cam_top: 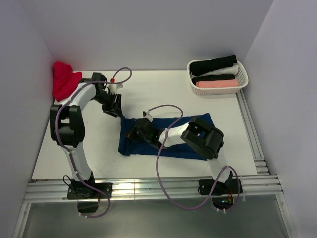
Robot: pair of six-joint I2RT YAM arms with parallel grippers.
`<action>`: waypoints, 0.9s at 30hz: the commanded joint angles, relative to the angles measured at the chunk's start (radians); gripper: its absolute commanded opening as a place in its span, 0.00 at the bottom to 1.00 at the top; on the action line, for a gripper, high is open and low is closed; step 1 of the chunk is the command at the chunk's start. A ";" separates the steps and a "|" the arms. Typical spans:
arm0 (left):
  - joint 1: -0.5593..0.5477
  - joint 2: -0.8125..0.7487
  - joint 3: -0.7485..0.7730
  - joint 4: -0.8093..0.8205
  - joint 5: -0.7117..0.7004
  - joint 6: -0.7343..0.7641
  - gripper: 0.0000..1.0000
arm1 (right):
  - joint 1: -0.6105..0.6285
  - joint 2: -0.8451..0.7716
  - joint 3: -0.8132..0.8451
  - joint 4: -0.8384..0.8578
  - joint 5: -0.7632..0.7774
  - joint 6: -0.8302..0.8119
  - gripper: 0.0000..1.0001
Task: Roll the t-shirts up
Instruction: Roll the tshirt
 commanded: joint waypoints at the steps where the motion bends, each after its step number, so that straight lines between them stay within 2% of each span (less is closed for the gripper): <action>1: 0.007 -0.052 -0.038 0.012 0.070 0.040 0.50 | -0.011 -0.063 -0.013 0.071 0.007 0.022 0.00; 11: 0.011 -0.048 -0.177 0.081 0.118 0.047 0.50 | -0.015 -0.074 -0.058 0.073 0.023 0.038 0.00; 18: 0.011 -0.016 -0.197 0.118 0.161 0.037 0.52 | -0.015 -0.072 -0.064 0.047 0.035 0.036 0.00; 23: 0.011 0.024 -0.213 0.164 0.173 0.015 0.57 | -0.015 -0.063 -0.066 0.036 0.040 0.035 0.00; 27: 0.011 0.064 -0.217 0.190 0.177 -0.003 0.56 | -0.014 -0.062 -0.082 0.048 0.044 0.044 0.00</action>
